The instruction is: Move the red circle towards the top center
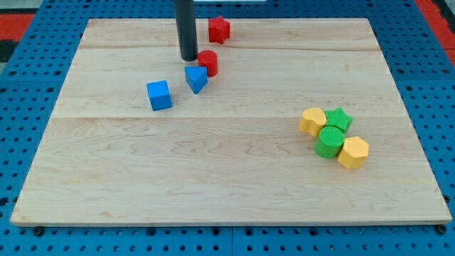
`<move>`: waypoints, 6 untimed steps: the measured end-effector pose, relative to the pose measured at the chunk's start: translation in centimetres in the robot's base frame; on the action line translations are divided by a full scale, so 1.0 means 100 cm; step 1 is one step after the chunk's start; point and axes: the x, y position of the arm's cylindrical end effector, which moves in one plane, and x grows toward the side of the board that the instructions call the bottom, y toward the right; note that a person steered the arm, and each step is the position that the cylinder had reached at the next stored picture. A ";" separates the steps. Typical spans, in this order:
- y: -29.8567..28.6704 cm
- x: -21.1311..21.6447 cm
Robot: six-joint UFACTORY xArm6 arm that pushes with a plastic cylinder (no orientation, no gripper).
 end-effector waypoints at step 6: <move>0.147 0.067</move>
